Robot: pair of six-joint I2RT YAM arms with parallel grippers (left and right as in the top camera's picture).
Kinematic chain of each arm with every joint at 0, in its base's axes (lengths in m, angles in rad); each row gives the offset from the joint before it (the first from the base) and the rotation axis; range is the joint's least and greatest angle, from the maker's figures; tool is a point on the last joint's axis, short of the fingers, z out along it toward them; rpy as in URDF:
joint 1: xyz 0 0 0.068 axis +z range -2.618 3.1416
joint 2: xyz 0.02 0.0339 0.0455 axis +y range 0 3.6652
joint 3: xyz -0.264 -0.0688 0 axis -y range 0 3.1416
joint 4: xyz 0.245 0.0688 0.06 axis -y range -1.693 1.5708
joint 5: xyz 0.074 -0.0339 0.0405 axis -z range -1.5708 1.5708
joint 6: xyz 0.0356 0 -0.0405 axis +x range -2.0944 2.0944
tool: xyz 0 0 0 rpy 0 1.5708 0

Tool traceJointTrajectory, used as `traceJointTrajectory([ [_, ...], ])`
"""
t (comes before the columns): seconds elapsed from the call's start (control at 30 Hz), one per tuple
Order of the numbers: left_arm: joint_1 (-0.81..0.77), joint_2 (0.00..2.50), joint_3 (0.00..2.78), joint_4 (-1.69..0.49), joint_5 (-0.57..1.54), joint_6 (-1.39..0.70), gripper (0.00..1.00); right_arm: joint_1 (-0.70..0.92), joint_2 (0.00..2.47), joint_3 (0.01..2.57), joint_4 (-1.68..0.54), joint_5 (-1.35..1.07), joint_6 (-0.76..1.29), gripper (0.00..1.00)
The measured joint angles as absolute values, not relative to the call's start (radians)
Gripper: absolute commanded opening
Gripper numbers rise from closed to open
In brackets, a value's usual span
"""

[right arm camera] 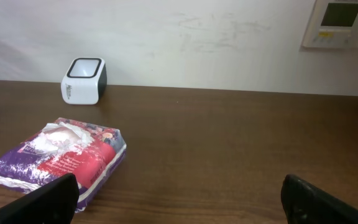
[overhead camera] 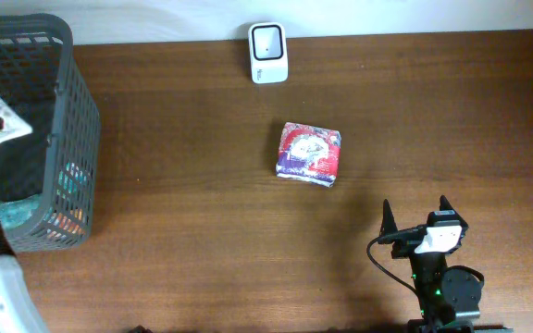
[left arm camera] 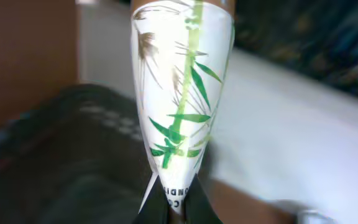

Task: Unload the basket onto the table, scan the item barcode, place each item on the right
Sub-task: 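Place the white bamboo tube beside the package with the left gripper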

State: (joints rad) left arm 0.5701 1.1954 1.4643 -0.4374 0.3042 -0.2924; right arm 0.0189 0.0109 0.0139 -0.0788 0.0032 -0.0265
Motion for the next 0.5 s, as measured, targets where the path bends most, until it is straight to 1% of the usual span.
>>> traceJointTrajectory([
  [0.07, 0.530, 1.158, 1.464, -0.437, 0.368, -0.392, 0.00, 0.019, 0.011, 0.014, -0.079, 0.003, -0.026, 0.99],
  [0.1, 0.476, 1.150, 1.464, -0.441, 0.392, -0.424, 0.00, 0.019, 0.011, 0.014, -0.079, 0.003, -0.027, 0.99],
  [0.2, 0.248, 1.169, 1.464, -0.510, 0.456, -0.465, 0.00, 0.019, 0.011, 0.014, -0.078, 0.004, -0.026, 0.99],
  [0.3, 0.017, 1.251, 1.464, -0.540, 0.463, -0.422, 0.00, 0.019, 0.011, 0.014, -0.078, 0.003, -0.026, 0.99],
  [0.37, -0.118, 1.335, 1.464, -0.607, 0.402, -0.393, 0.00, 0.019, 0.011, 0.014, -0.079, 0.003, -0.026, 0.99],
  [0.43, -0.232, 1.452, 1.464, -0.678, 0.260, -0.380, 0.00, 0.019, 0.011, 0.014, -0.079, 0.003, -0.027, 0.99],
  [0.5, -0.289, 1.546, 1.463, -0.696, 0.170, -0.366, 0.00, 0.019, 0.011, 0.014, -0.079, 0.003, -0.027, 0.99],
])
